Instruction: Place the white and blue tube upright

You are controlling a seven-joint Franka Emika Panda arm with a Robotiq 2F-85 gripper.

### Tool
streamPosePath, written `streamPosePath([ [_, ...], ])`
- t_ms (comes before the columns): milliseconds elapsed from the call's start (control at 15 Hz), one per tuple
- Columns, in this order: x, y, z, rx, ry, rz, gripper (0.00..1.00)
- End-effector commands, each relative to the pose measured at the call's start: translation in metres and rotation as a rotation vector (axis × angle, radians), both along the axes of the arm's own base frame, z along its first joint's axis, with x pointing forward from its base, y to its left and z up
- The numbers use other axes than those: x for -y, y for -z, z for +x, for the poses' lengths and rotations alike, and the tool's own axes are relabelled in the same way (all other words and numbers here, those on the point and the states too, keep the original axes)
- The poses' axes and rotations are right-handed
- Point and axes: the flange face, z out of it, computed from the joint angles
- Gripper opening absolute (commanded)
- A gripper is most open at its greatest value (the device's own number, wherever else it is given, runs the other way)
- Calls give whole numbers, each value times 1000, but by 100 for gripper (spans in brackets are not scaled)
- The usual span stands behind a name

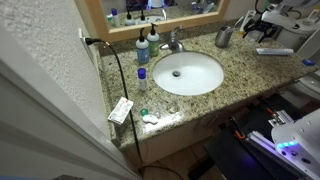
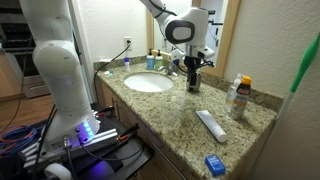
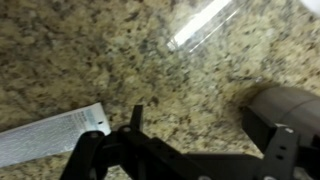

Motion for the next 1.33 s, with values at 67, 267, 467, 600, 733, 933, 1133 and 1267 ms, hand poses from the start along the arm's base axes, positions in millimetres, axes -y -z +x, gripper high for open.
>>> streamPosePath([
  [67,20,-4,-8,2,36,-10,100],
  [267,41,4,-17,-20,142,-106,100],
  [467,78,-5,-55,-71,292,-196,100],
  [600,96,-9,-85,-169,351,-194,100],
  [733,99,-5,-75,-146,331,-198,100],
  [933,103,-8,-82,-156,349,-194,100],
  [1133,97,34,-55,-187,561,-195,100],
  [1267,97,50,-49,-192,686,-166,100],
])
